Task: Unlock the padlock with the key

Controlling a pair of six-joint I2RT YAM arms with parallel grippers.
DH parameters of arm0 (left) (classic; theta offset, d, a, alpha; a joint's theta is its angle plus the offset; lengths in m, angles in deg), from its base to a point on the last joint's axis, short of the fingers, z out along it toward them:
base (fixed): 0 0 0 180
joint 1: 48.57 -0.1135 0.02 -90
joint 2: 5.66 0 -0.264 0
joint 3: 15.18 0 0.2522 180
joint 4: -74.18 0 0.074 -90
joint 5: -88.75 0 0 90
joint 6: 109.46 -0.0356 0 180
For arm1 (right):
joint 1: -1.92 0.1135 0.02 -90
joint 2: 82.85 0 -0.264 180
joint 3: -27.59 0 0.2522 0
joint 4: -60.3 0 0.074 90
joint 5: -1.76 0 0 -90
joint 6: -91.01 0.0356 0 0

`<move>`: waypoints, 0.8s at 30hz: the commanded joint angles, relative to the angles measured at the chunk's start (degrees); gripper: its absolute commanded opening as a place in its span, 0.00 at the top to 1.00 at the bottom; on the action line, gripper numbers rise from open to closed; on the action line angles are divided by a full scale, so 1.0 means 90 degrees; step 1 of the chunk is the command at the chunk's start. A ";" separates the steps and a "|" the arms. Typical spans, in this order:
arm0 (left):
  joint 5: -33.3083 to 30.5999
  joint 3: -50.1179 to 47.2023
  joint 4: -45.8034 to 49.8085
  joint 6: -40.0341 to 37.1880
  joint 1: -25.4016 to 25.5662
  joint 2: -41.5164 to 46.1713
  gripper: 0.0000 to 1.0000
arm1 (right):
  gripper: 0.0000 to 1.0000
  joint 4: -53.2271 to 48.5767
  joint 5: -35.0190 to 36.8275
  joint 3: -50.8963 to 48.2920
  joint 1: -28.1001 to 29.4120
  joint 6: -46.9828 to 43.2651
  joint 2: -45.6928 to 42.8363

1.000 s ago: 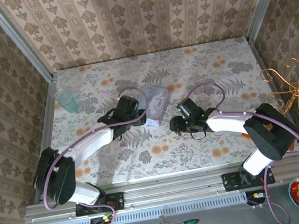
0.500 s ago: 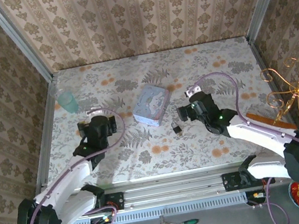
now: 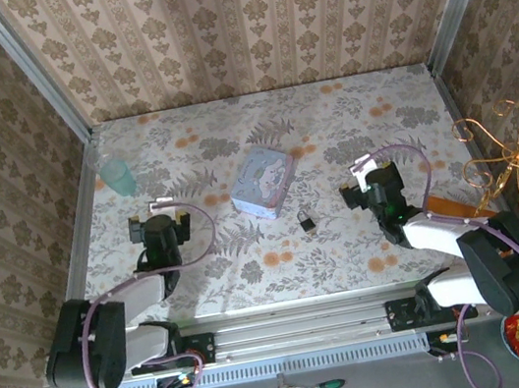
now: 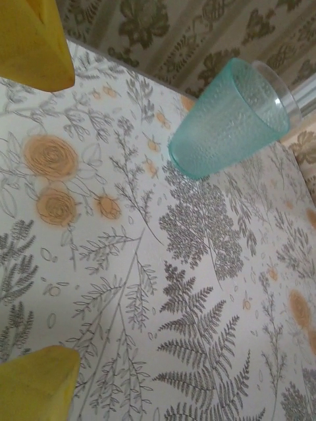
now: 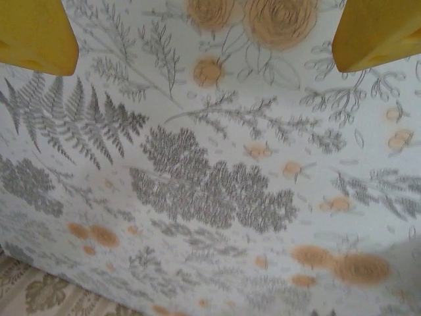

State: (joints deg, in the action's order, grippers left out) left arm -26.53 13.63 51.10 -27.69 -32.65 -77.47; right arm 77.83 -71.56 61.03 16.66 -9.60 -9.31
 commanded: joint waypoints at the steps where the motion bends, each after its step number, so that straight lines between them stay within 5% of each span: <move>1: 0.1039 0.0267 -0.1095 -0.0046 -0.0382 -0.0362 0.00 | 0.00 0.1256 -0.1305 -0.0242 -0.0431 -0.0074 -0.0107; 5: 0.1693 0.0582 -0.1217 -0.0196 -0.0725 -0.0870 0.00 | 0.00 0.1140 -0.2330 0.0040 -0.1017 0.0237 0.0135; 8: 0.2047 0.0355 -0.2331 -0.0022 -0.1089 -0.1516 0.00 | 0.00 0.2148 -0.3309 -0.0005 -0.1476 0.0603 0.0913; 10: 0.2319 0.0199 -0.3130 0.0311 -0.1450 -0.2026 0.00 | 0.00 0.2224 -0.3314 -0.0019 -0.1820 0.1004 0.0999; 13: 0.2445 0.0458 -0.2455 0.0457 -0.1554 -0.1932 0.00 | 0.00 0.2970 -0.3089 0.0000 -0.1811 0.1136 0.1693; 15: 0.2215 0.0755 -0.1879 0.0572 -0.1553 -0.1912 0.00 | 0.00 0.1840 -0.2797 0.0396 -0.1805 0.1178 0.1482; 18: 0.1783 0.0673 -0.2050 0.0711 -0.1567 -0.1937 0.00 | 0.00 0.1967 -0.1912 0.0366 -0.1790 0.1523 0.1527; 24: 0.1725 0.0651 -0.2136 0.0700 -0.1554 -0.1943 0.00 | 0.00 0.1865 -0.1694 0.0435 -0.1638 0.1409 0.1546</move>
State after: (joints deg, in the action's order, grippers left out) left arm -10.09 18.63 33.49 -22.86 -46.47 -95.06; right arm 95.11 -89.87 64.03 1.51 2.02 4.87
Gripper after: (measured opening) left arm 0.999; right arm 0.999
